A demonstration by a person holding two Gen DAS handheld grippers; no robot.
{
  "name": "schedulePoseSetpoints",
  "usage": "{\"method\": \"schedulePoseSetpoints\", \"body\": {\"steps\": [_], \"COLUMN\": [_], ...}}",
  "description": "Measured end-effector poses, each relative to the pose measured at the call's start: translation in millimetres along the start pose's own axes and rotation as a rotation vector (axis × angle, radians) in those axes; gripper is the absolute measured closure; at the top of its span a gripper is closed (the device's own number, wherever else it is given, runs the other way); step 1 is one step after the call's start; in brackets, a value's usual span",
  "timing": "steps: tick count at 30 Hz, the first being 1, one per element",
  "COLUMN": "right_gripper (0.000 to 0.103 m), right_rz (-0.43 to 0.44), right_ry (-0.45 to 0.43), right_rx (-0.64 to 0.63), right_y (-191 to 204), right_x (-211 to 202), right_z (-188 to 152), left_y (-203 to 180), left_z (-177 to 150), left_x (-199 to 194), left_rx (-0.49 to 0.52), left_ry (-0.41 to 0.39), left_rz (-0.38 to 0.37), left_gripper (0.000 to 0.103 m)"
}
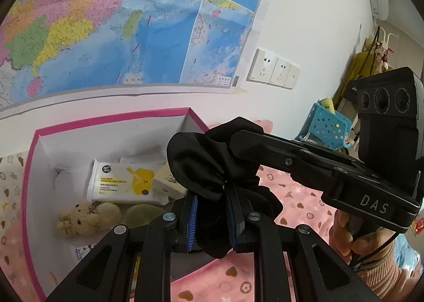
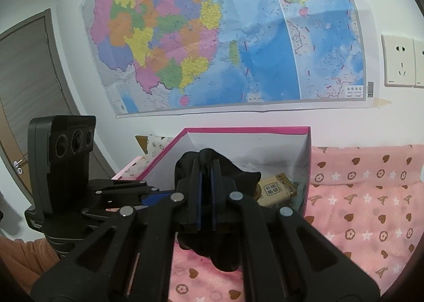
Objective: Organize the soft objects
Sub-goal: 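Carry the black fabric over the magenta box and lower it inside, then open both grippers and pull them back from the box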
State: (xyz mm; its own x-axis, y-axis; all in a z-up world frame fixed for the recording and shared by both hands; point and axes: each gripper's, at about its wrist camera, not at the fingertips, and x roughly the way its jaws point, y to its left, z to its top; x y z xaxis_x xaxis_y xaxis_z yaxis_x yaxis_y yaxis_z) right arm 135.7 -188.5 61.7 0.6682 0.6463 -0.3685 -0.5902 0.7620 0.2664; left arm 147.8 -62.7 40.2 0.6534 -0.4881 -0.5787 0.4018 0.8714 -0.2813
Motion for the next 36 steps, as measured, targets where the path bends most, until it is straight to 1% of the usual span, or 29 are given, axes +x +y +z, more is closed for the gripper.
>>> {"method": "schedulePoseSetpoints", "body": {"steps": [11,15,17,19,20,21,22,23,27,29,31,32,33,34,35,36], "right_gripper": [0.096,0.096,0.094,0.092,0.091,0.086,0.081,0.079,0.075,0.066,0.051,0.048,0.043,0.035,0.03,0.021], "right_rz": [-0.022,-0.037,-0.049,-0.059,-0.063,-0.075,-0.08,-0.079,-0.075,-0.063,-0.063,-0.06,-0.057,-0.06,-0.065,-0.08], "right_ry": [0.03,0.047,0.062,0.071,0.072,0.073,0.073,0.071,0.065,0.057,0.045,0.038,0.031,0.03,0.031,0.031], "right_rx": [0.025,0.035,0.037,0.056,0.06,0.067,0.075,0.083,0.089,0.078,0.058,0.043,0.03,0.018,0.003,-0.022], "right_y": [-14.7,-20.2,-23.3,-28.8,-30.8,-32.9,-34.9,-36.8,-35.9,-30.3,-20.6,-14.7,-7.8,-0.9,4.8,12.5], "right_x": [13.3,19.5,23.8,27.6,28.6,28.6,28.2,27.0,18.1,11.4,3.6,-0.3,-4.7,-7.9,-9.4,-11.7], "right_z": [-6.4,-9.0,-10.7,-13.2,-14.2,-15.4,-16.5,-17.7,-22.9,-26.2,-31.1,-34.3,-39.3,-44.2,-48.2,-53.9], "left_y": [8.3,11.9,15.1,20.2,22.8,25.2,27.2,28.1,26.6,23.5,20.2,19.0,16.8,15.0,13.5,13.2], "left_z": [1.2,-0.5,-1.7,-3.5,-4.8,-6.3,-7.9,-9.5,-17.3,-22.8,-29.0,-31.3,-34.0,-38.2,-43.2,-47.1], "left_x": [19.4,29.6,34.1,36.2,35.4,34.0,30.4,27.4,5.3,-10.4,-25.9,-32.1,-38.9,-45.7,-52.0,-56.6], "left_rx": [-0.018,-0.033,-0.047,-0.066,-0.073,-0.079,-0.082,-0.079,-0.061,-0.049,-0.041,-0.04,-0.037,-0.033,-0.03,-0.026], "left_ry": [0.038,0.061,0.075,0.078,0.074,0.072,0.063,0.056,0.004,-0.033,-0.067,-0.081,-0.098,-0.113,-0.122,-0.127], "left_rz": [0.017,0.042,0.064,0.082,0.092,0.101,0.116,0.121,0.164,0.176,0.183,0.189,0.195,0.203,0.215,0.226], "left_gripper": [0.086,0.085,0.081,0.07,0.067,0.063,0.061,0.06,0.04,0.033,0.02,0.018,0.016,0.011,0.007,0.0]}}
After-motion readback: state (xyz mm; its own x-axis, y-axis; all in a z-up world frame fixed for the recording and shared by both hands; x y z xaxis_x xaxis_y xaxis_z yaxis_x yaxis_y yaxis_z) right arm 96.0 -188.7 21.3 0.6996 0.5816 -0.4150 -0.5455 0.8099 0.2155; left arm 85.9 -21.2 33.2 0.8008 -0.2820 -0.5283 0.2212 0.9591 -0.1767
